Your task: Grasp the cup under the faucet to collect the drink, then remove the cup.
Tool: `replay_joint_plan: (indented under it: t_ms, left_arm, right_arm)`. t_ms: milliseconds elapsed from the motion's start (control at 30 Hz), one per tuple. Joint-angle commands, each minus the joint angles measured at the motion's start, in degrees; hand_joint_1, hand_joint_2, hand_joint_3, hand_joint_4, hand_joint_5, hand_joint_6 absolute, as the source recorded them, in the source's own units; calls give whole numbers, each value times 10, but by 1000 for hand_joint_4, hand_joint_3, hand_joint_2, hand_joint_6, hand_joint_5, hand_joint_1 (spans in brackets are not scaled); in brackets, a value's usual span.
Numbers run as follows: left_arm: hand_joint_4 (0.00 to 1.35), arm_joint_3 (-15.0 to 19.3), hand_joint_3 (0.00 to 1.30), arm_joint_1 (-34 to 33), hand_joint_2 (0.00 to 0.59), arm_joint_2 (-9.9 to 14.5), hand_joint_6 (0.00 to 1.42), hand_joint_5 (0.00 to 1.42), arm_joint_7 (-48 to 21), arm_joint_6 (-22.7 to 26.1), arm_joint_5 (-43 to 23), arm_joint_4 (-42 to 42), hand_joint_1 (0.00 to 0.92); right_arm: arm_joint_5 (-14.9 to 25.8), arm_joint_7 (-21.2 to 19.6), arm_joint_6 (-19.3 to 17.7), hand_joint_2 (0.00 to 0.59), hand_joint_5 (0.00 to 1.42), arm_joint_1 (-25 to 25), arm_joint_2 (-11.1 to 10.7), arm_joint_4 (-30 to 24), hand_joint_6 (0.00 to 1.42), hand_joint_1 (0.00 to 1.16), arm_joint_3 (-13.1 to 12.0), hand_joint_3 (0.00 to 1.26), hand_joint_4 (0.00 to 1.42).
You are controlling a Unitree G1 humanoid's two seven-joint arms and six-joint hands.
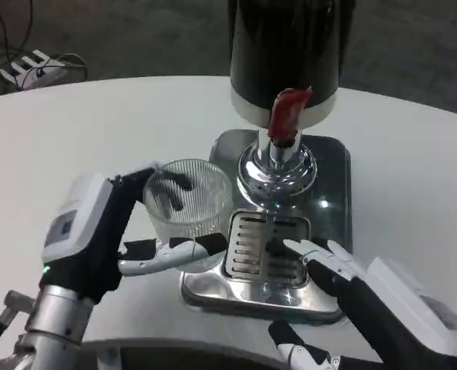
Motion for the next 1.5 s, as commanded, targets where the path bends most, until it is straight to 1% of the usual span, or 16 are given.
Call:
replay_joint_plan:
  t_ms: [33, 133, 300, 533, 633, 867, 967, 1133, 1200, 1267, 1333, 1367, 1400, 1467, 1500]
  left_arm:
    - [797, -35, 802, -51, 44, 2, 415, 736, 33, -19, 17, 71, 521]
    - [797, -59, 802, -80, 46, 1, 415, 736, 49, -25, 27, 119, 516]
    - [797, -96, 802, -133, 47, -7, 426, 744, 78, -24, 40, 202, 510]
    - [797, -128, 802, -195, 51, -13, 428, 744, 112, -21, 53, 284, 514]
    - [797, -146, 802, -224, 53, -14, 429, 748, 113, -8, 61, 313, 515]
    - [779, -168, 801, -246, 58, -16, 421, 738, 104, -3, 48, 346, 521]
    - [771, -169, 795, -243, 57, -17, 417, 737, 104, -4, 42, 347, 519]
    - [710, -172, 766, -242, 57, -18, 385, 683, 94, 6, 38, 341, 500]
    - [654, -175, 716, -243, 65, -18, 355, 615, 88, 11, 37, 340, 479]
    - [630, -178, 680, -245, 68, -17, 329, 565, 82, 15, 36, 341, 457]
    - [573, -183, 650, -246, 88, -16, 312, 529, 79, 19, 33, 341, 419]
    - [471, -185, 584, -246, 122, -16, 283, 457, 78, 20, 32, 341, 363]
    - [331, -187, 469, -247, 131, -15, 231, 355, 76, 19, 31, 341, 300]
    - [143, -189, 296, -248, 117, -16, 170, 221, 71, 17, 28, 341, 252]
    - [65, -189, 193, -249, 96, -16, 136, 161, 67, 15, 25, 340, 232]
  right_arm:
    - [5, 3, 3, 485, 0, -4, 3, 4, 0, 613, 2, 143, 83]
    - [7, 4, 4, 485, 0, -7, 2, 7, 0, 613, 1, 144, 83]
    - [9, 2, 3, 488, 0, -5, 2, 8, 0, 616, 0, 150, 84]
    - [8, 3, 4, 487, 0, -1, 1, 4, 0, 618, 4, 152, 84]
    - [6, 4, 6, 486, 0, -1, 2, 1, 0, 617, 7, 152, 84]
    - [7, 4, 8, 486, 0, 3, 0, -2, 0, 617, 2, 152, 84]
    - [8, 3, 9, 485, 0, 2, 2, 0, 0, 617, 4, 152, 87]
    - [10, 3, 10, 485, 0, -4, 2, 5, 0, 616, 3, 154, 92]
    - [11, 4, 11, 485, 0, -6, 2, 6, 0, 616, 4, 154, 93]
    - [11, 3, 12, 485, 0, -5, 2, 7, 0, 616, 3, 155, 93]
    - [12, 2, 12, 485, 0, -5, 3, 8, 0, 616, 3, 155, 93]
    - [12, 2, 13, 485, 0, -5, 3, 8, 0, 616, 3, 155, 93]
    - [12, 2, 14, 485, 0, -6, 3, 8, 0, 616, 3, 155, 93]
    - [14, 2, 14, 485, 0, -6, 3, 8, 0, 616, 2, 155, 93]
    - [14, 2, 13, 485, 0, -6, 2, 8, 0, 616, 2, 155, 93]
